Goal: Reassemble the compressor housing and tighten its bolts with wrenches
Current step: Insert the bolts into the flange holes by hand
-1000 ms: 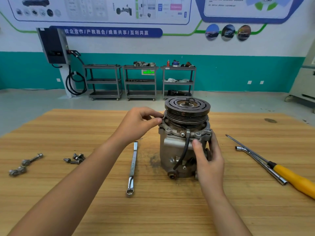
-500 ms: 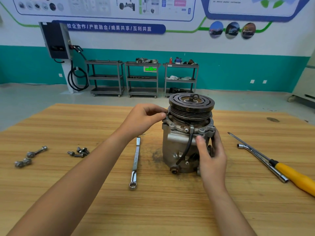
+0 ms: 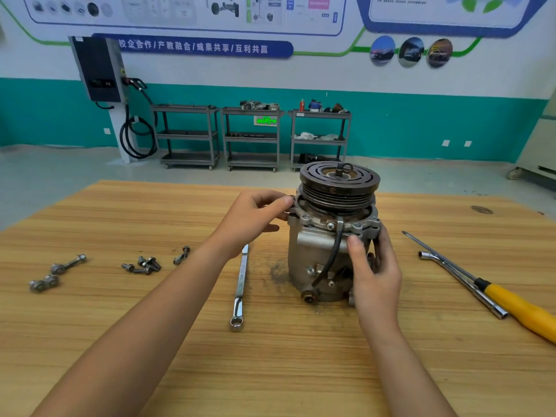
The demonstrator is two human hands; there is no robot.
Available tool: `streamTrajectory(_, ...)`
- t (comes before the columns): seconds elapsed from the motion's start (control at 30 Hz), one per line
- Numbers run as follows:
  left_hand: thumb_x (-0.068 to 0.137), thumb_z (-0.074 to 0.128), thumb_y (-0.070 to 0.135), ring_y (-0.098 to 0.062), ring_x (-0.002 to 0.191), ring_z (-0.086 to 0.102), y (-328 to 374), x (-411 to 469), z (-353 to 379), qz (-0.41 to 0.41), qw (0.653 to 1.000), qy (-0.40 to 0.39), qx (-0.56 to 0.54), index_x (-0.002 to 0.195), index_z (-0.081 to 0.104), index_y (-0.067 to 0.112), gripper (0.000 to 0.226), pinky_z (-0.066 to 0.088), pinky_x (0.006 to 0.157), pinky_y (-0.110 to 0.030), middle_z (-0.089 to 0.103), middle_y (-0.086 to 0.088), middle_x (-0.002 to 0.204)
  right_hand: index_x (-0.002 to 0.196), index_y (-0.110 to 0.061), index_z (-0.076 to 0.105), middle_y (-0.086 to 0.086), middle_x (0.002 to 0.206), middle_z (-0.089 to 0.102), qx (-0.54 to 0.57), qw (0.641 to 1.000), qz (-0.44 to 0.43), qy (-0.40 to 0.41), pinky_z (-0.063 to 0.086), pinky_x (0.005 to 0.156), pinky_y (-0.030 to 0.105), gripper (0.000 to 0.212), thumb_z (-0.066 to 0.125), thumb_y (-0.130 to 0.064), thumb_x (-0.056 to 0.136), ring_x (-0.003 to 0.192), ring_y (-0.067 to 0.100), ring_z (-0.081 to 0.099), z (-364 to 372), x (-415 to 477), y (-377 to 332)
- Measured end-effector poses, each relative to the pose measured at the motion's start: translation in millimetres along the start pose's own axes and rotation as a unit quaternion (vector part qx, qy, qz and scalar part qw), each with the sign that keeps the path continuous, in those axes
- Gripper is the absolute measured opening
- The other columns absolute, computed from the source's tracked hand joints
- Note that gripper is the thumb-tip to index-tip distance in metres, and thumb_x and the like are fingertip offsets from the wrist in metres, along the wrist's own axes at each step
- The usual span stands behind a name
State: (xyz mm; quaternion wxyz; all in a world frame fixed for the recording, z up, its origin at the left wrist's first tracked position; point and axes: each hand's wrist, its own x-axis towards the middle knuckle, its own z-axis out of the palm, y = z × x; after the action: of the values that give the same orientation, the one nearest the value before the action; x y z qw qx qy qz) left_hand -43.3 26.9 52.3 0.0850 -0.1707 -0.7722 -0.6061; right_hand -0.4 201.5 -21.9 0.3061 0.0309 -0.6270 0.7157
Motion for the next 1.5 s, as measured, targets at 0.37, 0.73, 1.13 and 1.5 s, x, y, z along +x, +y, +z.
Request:
streamTrajectory(0.37, 0.087, 0.063, 0.015, 0.002, 0.091, 0.061, -21, -20, 23, 0.044, 0.996, 0.067, -0.046, 0.098, 0.056, 0.045, 0.033, 0.05, 0.085, -0.025, 0.065, 0.011, 0.11, 0.141, -0.027, 0.041, -0.018, 0.133, 0.05, -0.044, 0.999, -0.003, -0.012, 0.033, 0.108, 0.025, 0.081, 0.054, -0.059, 0.068, 0.126, -0.001, 0.042, 2, -2, -5)
streamTrajectory(0.73, 0.102, 0.024, 0.037, -0.01, 0.119, 0.048, -10, 19, 39, -0.096, 0.982, 0.07, -0.147, 0.127, 0.051, 0.025, 0.039, 0.038, 0.104, -0.039, 0.052, 0.004, 0.134, 0.144, -0.027, 0.037, -0.023, 0.133, 0.048, -0.075, 0.993, 0.033, -0.086, 0.037, 0.09, 0.003, 0.088, 0.053, -0.063, 0.065, 0.119, -0.01, 0.044, -18, 11, -8)
streamTrajectory(1.13, 0.101, 0.03, 0.03, -0.008, 0.119, 0.049, -10, 5, 57, -0.054, 0.985, 0.122, -0.108, 0.118, 0.056, 0.029, 0.031, 0.039, 0.105, -0.039, 0.058, 0.008, 0.123, 0.138, -0.027, 0.042, -0.029, 0.118, 0.044, -0.086, 0.994, 0.025, 0.058, 0.032, 0.08, -0.005, 0.044, 0.048, -0.034, 0.096, 0.108, -0.017, 0.046, -23, 13, -14)
streamTrajectory(1.5, 0.092, 0.054, 0.006, 0.023, 0.098, 0.05, -16, -27, 36, 0.063, 0.994, 0.081, -0.039, 0.123, 0.043, 0.03, 0.041, 0.041, 0.075, 0.0, 0.051, 0.026, 0.112, 0.149, -0.009, 0.019, 0.005, 0.154, 0.02, -0.238, 0.965, -0.079, 0.075, 0.014, 0.106, 0.014, 0.117, 0.047, -0.075, 0.056, 0.138, 0.005, 0.015, 16, -8, -20)
